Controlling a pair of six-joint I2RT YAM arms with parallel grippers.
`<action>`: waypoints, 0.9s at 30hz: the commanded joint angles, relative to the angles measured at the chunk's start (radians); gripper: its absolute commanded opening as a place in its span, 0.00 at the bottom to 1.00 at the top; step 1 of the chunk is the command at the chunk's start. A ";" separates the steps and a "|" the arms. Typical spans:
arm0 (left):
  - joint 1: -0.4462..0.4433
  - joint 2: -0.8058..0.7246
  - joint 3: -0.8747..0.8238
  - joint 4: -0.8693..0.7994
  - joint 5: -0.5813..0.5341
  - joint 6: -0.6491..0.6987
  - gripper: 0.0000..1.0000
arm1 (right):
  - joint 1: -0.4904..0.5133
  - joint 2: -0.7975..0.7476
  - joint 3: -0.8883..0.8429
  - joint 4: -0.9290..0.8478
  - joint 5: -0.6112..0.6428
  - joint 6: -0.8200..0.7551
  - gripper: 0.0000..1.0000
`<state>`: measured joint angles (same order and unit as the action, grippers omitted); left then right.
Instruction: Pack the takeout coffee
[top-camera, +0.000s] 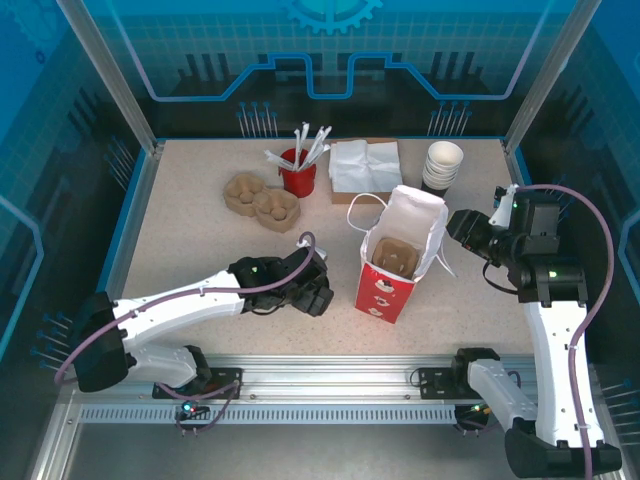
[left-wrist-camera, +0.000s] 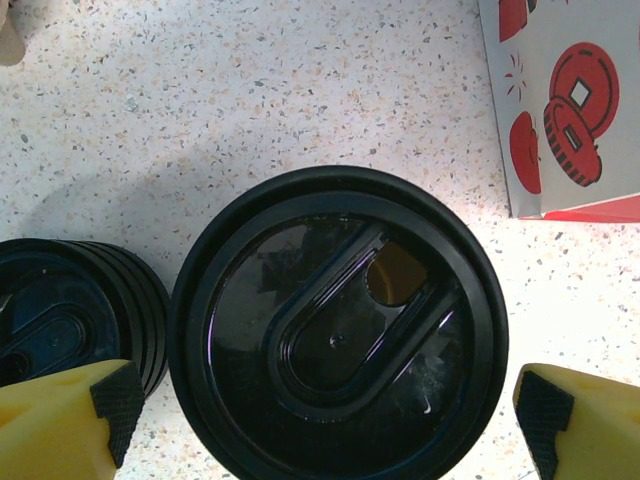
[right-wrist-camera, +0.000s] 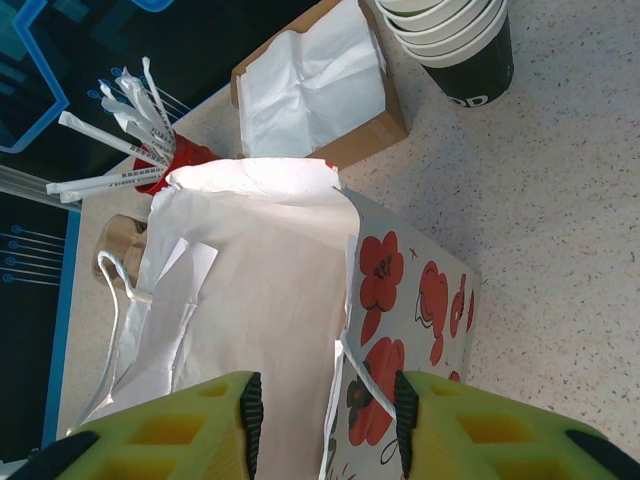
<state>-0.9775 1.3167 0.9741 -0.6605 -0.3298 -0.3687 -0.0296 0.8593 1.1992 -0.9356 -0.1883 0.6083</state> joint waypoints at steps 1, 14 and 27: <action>-0.005 0.023 0.040 -0.023 -0.019 -0.035 0.94 | -0.021 -0.008 -0.001 -0.021 -0.017 -0.018 0.41; -0.006 0.053 0.066 -0.049 -0.016 -0.024 0.82 | -0.073 -0.022 -0.021 -0.005 -0.072 -0.008 0.41; -0.006 0.099 0.088 -0.089 -0.027 -0.045 0.81 | -0.101 -0.030 -0.021 -0.018 -0.084 -0.021 0.41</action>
<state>-0.9775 1.3926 1.0348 -0.7033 -0.3351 -0.3946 -0.1066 0.8394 1.1900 -0.9356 -0.2474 0.6079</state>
